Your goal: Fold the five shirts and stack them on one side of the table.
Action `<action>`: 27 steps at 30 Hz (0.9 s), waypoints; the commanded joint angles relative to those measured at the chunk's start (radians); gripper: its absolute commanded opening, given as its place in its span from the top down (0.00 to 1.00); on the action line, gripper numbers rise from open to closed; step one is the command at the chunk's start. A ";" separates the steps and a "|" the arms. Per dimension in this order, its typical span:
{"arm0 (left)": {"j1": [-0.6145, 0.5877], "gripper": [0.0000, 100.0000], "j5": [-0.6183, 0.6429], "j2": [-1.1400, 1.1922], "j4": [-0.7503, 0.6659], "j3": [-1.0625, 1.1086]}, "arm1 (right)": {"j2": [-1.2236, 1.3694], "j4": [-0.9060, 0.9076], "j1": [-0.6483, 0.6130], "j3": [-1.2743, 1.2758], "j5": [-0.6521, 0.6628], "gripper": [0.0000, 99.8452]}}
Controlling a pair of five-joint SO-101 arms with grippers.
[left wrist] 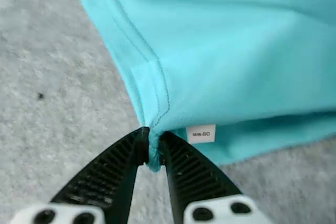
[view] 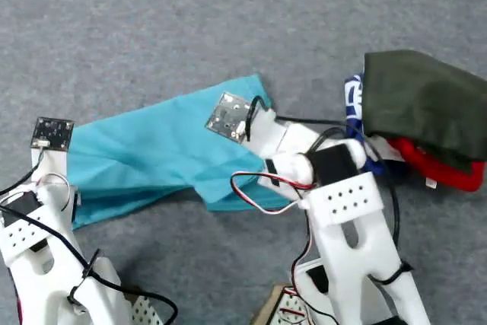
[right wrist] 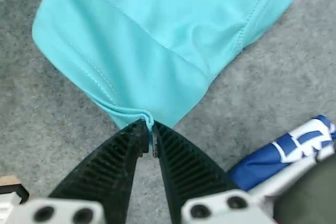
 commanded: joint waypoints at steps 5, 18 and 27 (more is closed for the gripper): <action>0.048 0.98 -0.048 -0.019 0.020 0.038 | -0.025 -0.178 0.024 0.136 -0.008 1.00; 0.035 0.85 -0.110 -0.013 0.005 0.057 | -0.033 -0.173 0.024 0.272 0.075 0.82; -0.144 0.84 -0.339 -0.019 0.203 -0.163 | -0.110 0.011 0.024 0.081 0.126 0.78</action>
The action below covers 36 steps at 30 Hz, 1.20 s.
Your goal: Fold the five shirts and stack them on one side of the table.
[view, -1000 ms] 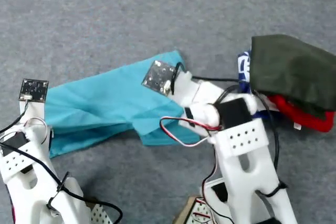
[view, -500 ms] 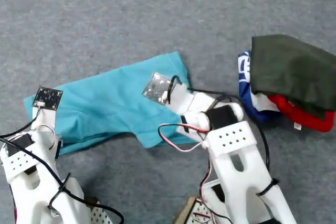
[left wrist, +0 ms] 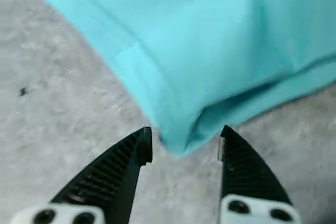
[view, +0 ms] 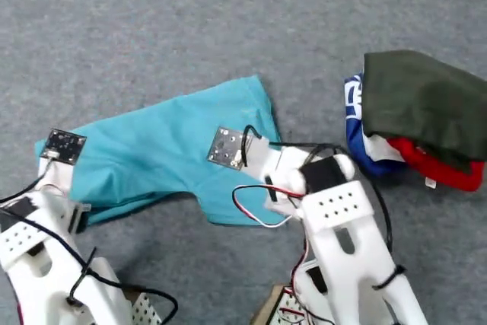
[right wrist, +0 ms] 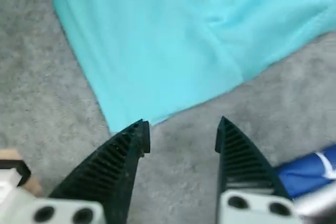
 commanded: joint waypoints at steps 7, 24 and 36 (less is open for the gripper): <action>-0.011 0.98 -0.026 -0.008 0.433 -0.486 | 0.113 -0.071 0.019 -0.277 -0.038 0.98; 0.181 0.98 0.512 0.565 -0.236 -0.456 | 1.214 -0.117 0.021 -1.176 -0.215 1.00; 0.181 0.98 0.583 0.789 -0.505 -0.446 | 1.834 -0.087 0.108 -1.920 -0.270 1.00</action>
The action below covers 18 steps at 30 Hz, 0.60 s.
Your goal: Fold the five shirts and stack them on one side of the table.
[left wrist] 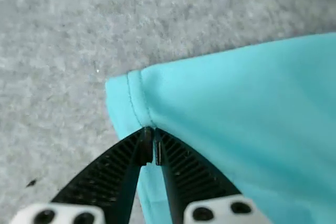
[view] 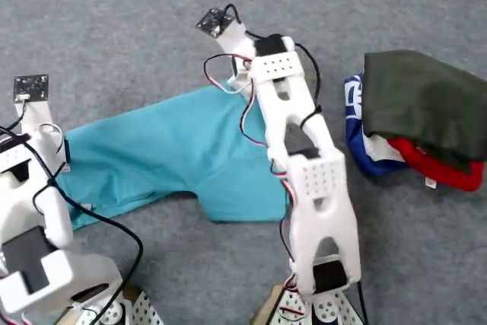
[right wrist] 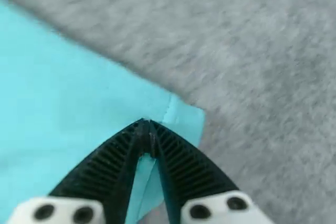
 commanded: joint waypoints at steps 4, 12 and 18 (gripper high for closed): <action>0.006 0.98 0.005 0.065 -0.078 -0.014 | 0.243 0.129 0.022 -0.441 0.002 1.00; 0.009 0.98 -0.035 0.070 -0.072 -0.015 | 0.346 0.224 0.015 -0.771 0.052 1.00; 0.002 0.98 -0.074 0.067 -0.068 -0.011 | 0.334 0.267 0.012 -0.797 0.094 0.99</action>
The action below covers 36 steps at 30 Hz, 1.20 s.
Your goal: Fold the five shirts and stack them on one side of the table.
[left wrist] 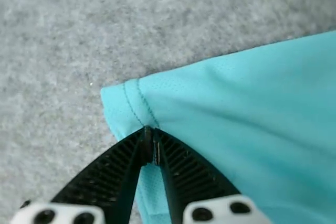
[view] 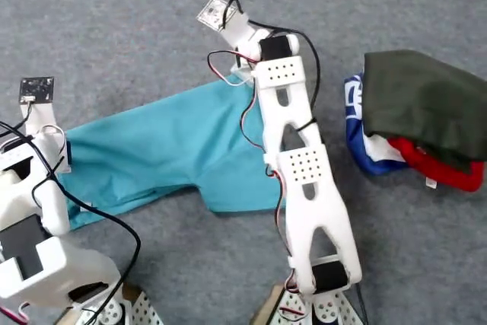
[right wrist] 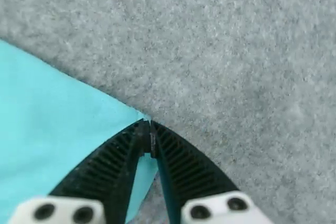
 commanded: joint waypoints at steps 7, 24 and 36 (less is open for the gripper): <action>0.000 0.98 -0.005 -0.294 0.226 -0.003 | -0.182 0.224 -0.015 -0.110 0.017 1.00; 0.021 0.98 -0.089 -1.010 0.460 0.549 | -0.601 0.272 -0.058 0.515 -0.049 1.00; -0.057 0.98 -0.229 -0.981 0.445 0.626 | -0.341 0.043 0.012 0.595 -0.049 1.00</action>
